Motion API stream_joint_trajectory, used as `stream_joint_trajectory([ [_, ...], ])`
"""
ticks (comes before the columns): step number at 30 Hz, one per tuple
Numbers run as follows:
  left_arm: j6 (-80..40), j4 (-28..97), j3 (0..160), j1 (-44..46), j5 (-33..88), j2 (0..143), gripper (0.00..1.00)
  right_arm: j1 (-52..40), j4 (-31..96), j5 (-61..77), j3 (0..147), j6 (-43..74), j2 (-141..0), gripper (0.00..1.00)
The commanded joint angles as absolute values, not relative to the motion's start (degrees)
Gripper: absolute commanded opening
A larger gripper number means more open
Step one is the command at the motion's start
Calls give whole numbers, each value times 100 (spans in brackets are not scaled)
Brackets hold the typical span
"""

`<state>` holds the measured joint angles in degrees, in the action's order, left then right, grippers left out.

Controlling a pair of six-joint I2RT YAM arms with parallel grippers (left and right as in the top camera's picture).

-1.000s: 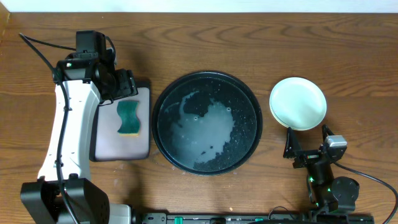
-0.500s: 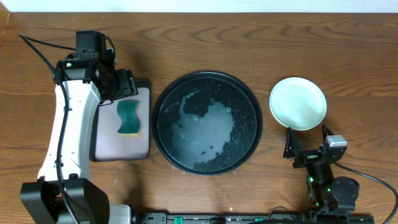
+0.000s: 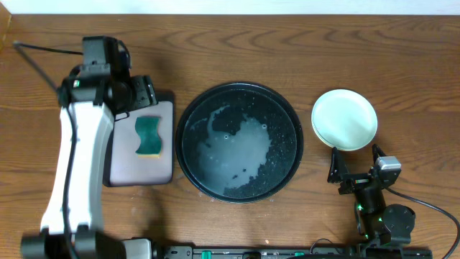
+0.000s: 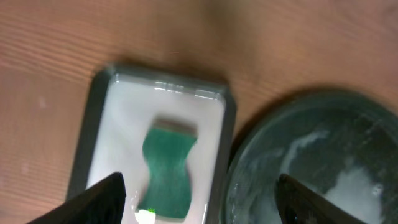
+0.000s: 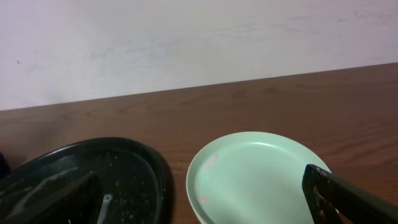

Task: Clean dirty plates on tray and stack at the side

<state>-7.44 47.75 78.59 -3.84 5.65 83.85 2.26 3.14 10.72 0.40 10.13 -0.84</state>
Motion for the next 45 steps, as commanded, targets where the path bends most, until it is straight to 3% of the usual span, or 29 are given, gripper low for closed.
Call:
stream_joint_trajectory([
  [1, -655, 4036, 7220, -342, 541, 7439, 77, 187, 340, 1055, 32, 956, -32, 99],
  [10, -36, 1747, 4574, -346, 561, 4901, 77, 187, 340, 1057, 32, 956, -32, 99],
  [22, 45, 764, 1813, -346, 746, 1898, 77, 187, 340, 1055, 32, 956, -32, 99],
  [31, 187, -443, 425, -344, 753, 716, 77, 187, 340, 1057, 32, 956, -32, 99],
  [38, 819, -497, 21, -346, 683, 204, 77, 187, 340, 1055, 32, 956, -32, 99],
  [45, 998, 381, 23, -340, 572, 19, 77, 187, 340, 1057, 32, 956, -32, 99],
])
